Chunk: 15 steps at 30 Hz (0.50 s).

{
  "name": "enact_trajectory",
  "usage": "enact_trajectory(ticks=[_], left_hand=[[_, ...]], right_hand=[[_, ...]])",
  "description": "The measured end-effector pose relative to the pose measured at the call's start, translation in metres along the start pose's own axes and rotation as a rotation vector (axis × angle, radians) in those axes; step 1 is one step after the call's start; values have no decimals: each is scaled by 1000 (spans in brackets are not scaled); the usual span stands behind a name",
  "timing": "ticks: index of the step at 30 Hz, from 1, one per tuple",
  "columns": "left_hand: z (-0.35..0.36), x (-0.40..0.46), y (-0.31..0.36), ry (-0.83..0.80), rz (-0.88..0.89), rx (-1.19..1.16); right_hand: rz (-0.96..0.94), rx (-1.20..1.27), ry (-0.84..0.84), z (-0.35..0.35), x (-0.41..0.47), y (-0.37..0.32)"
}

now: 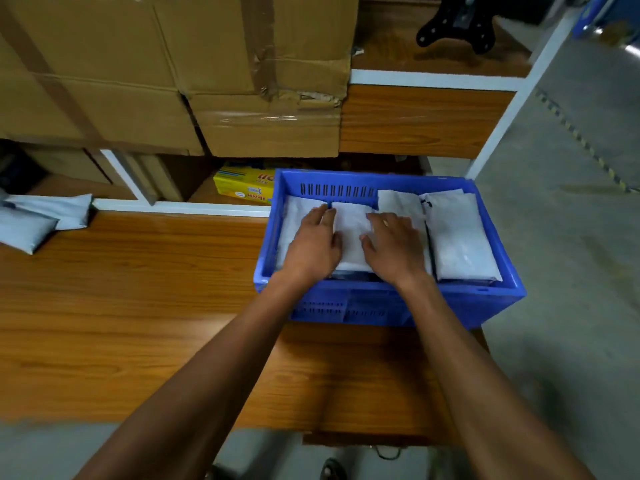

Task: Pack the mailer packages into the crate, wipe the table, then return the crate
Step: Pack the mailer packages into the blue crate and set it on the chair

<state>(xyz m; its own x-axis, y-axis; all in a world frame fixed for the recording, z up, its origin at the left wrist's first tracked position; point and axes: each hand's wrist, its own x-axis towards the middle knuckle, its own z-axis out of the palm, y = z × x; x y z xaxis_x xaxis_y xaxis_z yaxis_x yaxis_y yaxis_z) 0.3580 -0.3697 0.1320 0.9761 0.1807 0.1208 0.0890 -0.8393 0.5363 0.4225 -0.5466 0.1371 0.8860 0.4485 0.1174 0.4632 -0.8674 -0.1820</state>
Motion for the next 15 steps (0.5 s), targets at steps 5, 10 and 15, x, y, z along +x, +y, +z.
enact_trajectory(ticks=[5, 10, 15], left_hand=[[-88, -95, -87, 175, -65, -6], [-151, -197, -224, 207, -290, 56], [-185, -279, -343, 166, -546, 41]], right_hand=[[-213, 271, 159, 19, -23, -145], [-376, 331, 95, 72, -39, -299], [-448, 283, -153, 125, -46, -429]])
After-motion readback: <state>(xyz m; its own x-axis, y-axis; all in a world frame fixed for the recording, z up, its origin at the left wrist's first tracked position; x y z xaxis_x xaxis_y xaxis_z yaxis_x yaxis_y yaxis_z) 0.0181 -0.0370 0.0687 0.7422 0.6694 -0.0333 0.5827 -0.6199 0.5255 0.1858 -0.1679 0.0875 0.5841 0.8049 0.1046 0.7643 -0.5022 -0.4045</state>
